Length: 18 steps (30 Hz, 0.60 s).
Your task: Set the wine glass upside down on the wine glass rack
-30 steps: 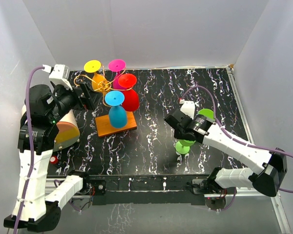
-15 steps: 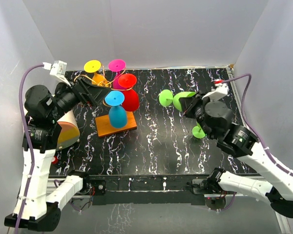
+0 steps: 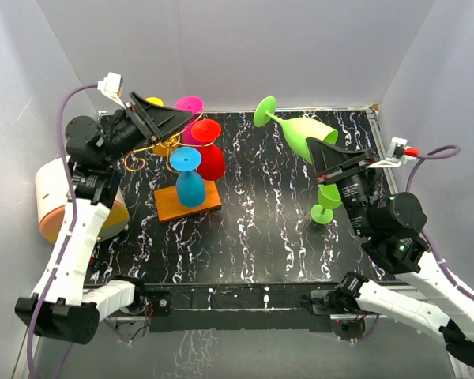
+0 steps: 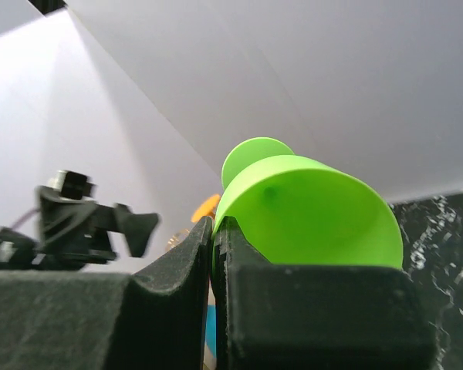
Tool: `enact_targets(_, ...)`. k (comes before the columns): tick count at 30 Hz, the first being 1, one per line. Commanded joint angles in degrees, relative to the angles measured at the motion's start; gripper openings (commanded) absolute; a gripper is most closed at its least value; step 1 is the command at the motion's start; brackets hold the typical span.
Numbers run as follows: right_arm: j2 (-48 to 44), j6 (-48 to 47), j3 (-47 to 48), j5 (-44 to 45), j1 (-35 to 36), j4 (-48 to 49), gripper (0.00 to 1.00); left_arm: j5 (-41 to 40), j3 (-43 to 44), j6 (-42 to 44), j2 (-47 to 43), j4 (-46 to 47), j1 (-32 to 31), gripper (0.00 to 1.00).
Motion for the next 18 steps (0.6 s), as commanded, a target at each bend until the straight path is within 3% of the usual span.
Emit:
enact_targets(1, -1.24, -0.61, -0.21, -3.15, 0.21, 12.81, 0.00, 0.64, -1.18, -13.22, 2.90, 16.22, -3.43, 0.86)
enact_targets(13, -3.91, 2.61, -3.44, -5.71, 0.21, 18.92, 0.00, -11.86, -2.76, -5.38, 4.51, 19.30, -20.00, 0.87)
enact_targets(18, -4.95, 4.57, -5.49, -5.73, 0.17, 19.91, 0.00, -19.72, -4.38, 1.80, 2.98, 17.78, -26.27, 0.85)
